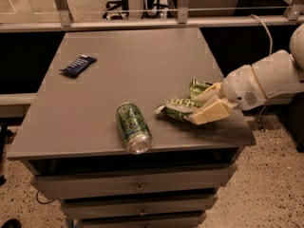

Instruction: Move green jalapeno chip bag near green can

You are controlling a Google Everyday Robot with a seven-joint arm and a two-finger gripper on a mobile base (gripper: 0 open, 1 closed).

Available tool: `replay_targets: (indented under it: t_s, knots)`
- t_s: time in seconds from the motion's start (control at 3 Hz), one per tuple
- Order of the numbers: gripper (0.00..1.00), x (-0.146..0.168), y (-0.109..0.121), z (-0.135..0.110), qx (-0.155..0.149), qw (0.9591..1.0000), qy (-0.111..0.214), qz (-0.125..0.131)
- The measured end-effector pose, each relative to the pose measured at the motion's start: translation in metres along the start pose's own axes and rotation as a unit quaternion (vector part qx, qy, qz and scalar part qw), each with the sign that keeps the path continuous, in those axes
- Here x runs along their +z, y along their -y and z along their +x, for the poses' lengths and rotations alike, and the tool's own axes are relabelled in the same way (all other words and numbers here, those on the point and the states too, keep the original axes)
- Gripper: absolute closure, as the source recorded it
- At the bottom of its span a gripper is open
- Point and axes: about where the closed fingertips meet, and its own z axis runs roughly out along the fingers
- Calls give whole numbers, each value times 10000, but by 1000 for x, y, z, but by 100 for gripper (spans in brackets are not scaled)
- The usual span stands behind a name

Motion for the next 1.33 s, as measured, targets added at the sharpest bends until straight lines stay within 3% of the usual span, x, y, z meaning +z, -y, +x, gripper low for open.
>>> replay_targets:
  t_s: [0.33, 0.67, 1.33]
  knots:
    - [100, 10, -9, 2, 44, 9998, 48, -201]
    - [85, 16, -12, -1, 36, 9996, 28, -295]
    - [38, 20, -13, -9, -48, 9993, -8, -370]
